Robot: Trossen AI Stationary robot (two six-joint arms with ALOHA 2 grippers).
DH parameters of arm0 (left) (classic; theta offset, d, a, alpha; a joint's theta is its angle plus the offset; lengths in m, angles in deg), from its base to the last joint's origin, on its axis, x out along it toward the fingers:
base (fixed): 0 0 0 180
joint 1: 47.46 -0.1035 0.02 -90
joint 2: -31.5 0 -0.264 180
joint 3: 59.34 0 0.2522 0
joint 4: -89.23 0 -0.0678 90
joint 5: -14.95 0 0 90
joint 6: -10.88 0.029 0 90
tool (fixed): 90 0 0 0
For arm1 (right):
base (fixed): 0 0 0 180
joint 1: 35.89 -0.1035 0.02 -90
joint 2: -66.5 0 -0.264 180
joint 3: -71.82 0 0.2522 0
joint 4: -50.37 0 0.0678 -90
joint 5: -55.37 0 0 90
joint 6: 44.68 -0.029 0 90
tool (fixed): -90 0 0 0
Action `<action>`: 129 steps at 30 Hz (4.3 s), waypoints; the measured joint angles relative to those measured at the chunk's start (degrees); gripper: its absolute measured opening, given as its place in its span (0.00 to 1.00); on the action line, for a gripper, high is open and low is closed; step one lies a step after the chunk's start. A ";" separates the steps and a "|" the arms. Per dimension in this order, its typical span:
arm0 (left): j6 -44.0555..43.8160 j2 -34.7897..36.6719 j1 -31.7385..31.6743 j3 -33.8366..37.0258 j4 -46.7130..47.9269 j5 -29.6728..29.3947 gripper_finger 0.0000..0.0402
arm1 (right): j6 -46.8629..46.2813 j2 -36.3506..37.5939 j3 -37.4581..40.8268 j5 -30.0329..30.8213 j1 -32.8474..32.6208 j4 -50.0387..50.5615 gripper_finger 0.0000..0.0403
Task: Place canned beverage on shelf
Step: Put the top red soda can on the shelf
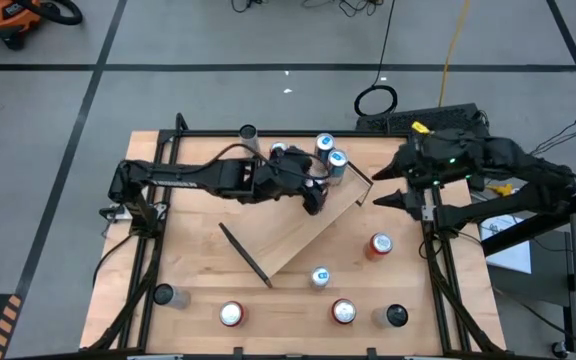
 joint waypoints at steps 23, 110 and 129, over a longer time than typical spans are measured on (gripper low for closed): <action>0.31 -0.03 0.93 -13.19 36.72 18.82 0.72 | 1.57 -11.85 25.50 -3.86 -1.74 -40.49 0.02; 10.64 1.49 -1.89 -6.29 26.46 12.01 0.54 | -12.69 -3.31 25.43 26.41 -6.99 -36.49 0.00; -1.26 -4.69 1.75 -3.15 17.55 5.14 0.34 | -1.48 -9.33 22.22 28.47 -4.79 -36.05 0.00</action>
